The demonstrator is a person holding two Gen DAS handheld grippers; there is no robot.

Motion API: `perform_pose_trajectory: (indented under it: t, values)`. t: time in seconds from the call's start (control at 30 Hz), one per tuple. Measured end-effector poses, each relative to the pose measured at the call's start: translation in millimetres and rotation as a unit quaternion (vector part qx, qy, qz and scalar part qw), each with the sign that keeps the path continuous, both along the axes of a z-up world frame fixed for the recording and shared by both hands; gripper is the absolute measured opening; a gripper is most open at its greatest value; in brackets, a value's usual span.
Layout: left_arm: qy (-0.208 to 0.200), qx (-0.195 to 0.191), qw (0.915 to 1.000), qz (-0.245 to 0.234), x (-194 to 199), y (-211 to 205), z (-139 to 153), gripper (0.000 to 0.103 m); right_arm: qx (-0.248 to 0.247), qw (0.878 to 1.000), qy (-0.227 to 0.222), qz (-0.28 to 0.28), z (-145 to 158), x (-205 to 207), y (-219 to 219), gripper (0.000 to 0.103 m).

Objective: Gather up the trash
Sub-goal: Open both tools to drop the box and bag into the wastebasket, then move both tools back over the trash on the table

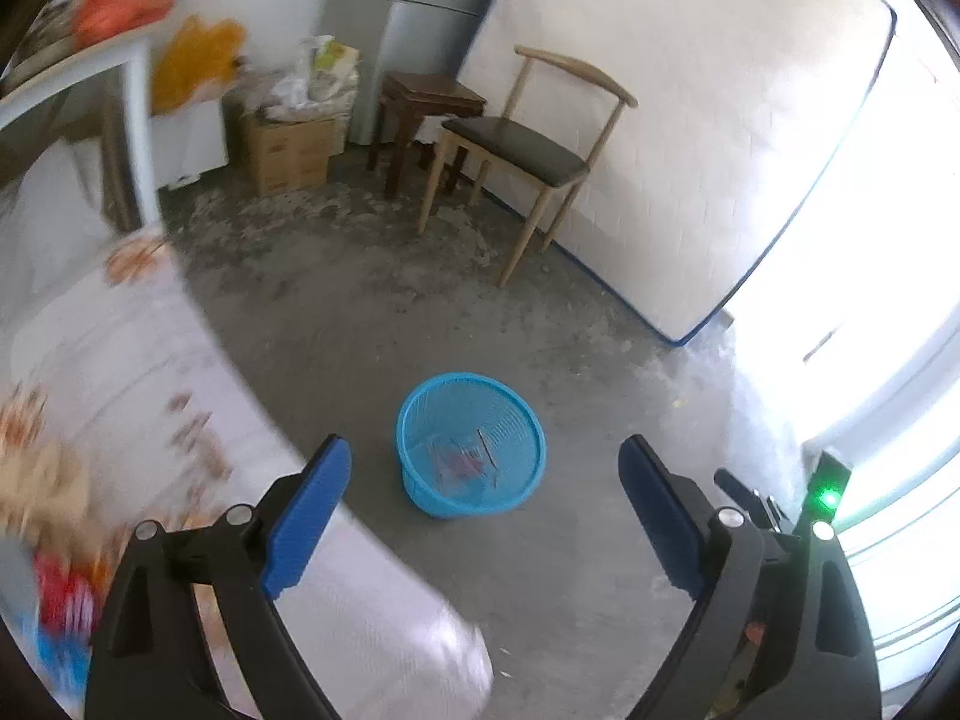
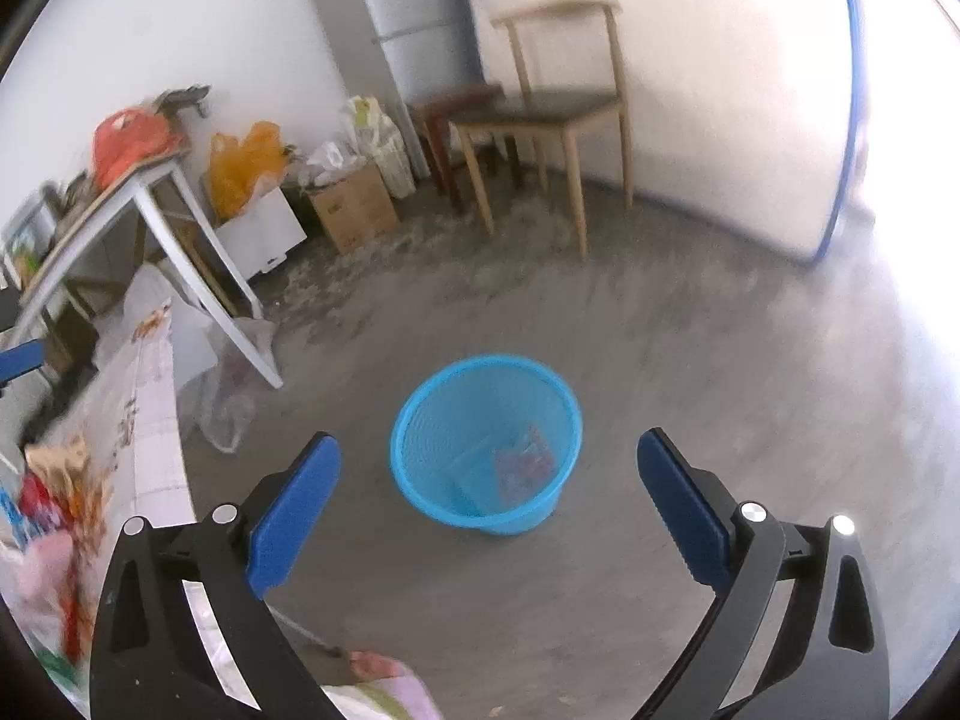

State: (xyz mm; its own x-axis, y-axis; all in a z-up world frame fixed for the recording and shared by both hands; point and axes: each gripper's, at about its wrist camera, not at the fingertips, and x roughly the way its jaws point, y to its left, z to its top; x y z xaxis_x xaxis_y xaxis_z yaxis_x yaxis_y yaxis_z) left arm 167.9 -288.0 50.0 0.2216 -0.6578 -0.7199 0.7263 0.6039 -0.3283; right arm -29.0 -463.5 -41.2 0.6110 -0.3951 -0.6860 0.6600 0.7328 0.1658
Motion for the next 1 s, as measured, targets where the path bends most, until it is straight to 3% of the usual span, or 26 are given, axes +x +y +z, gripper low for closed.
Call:
perform_pose_trajectory:
  t: [0.13, 0.3, 0.5, 0.63, 0.77, 0.9, 1.0]
  values:
    - [-0.002, -0.035, 0.999, 0.027, -25.0, 62.7, 18.1, 0.093, -0.036, 0.999, 0.026, -0.002, 23.8, 8.2, 35.0, 0.095]
    - [-0.011, -0.069, 0.9939, 0.085, -44.1, 149.3, 32.8, 0.097, -0.068, 0.994, 0.024, 0.082, 42.1, 24.5, 79.4, 0.095]
    - [-0.032, -0.097, 0.977, 0.187, -53.7, 268.9, 37.0, 0.097, -0.09, 0.984, -0.026, 0.155, 71.6, 32.9, 130.1, 0.095]
    - [-0.031, -0.103, 0.9677, 0.228, -56.5, 333.0, 24.7, 0.097, -0.098, 0.973, -0.067, 0.199, 84.5, 45.2, 158.3, 0.095]
    - [-0.032, -0.128, 0.9549, 0.266, -55.8, 380.9, 9.9, 0.097, -0.057, 0.958, -0.092, 0.266, 90.9, 65.3, 185.4, 0.095]
    - [-0.05, -0.145, 0.9478, 0.279, -63.2, 407.4, 0.6, 0.097, 0.029, 0.934, -0.081, 0.348, 83.4, 99.3, 214.4, 0.095]
    - [-0.075, -0.137, 0.948, 0.277, -64.4, 411.2, -4.0, 0.097, 0.082, 0.915, -0.067, 0.389, 74.3, 126.1, 233.5, 0.095]
